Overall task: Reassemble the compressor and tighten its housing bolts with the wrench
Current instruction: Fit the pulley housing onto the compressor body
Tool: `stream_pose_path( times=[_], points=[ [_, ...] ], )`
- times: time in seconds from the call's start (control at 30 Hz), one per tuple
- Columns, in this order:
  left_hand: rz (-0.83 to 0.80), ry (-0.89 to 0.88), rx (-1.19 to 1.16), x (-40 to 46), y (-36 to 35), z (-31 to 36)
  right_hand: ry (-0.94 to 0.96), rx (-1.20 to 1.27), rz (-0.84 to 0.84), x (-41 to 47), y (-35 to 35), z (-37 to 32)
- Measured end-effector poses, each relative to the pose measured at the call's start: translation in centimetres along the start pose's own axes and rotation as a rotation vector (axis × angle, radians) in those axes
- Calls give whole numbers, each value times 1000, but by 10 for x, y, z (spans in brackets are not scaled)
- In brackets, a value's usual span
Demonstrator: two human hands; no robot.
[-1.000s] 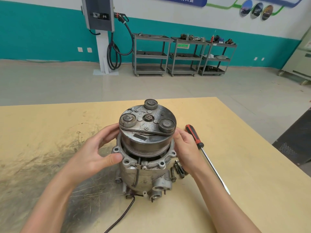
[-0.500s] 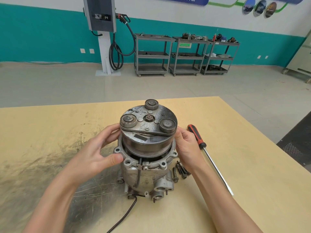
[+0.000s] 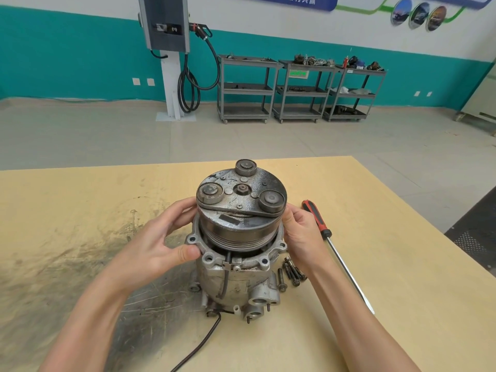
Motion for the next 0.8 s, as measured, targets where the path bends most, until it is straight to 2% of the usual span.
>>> stream_pose_path(
  times=[0.8],
  points=[
    [-57, 70, -28, 1, -1, -6, -1, -91, -18, -12, -1, -8]
  ],
)
Point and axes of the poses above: each hand's wrist, its own x-axis towards the middle knuckle, its own y-axis out of the back of the hand, z = x × y, the point moved 8 cm from there along x, towards the middle knuckle, and after that the axes turned 14 degrees about y, right-handed, at the moved point
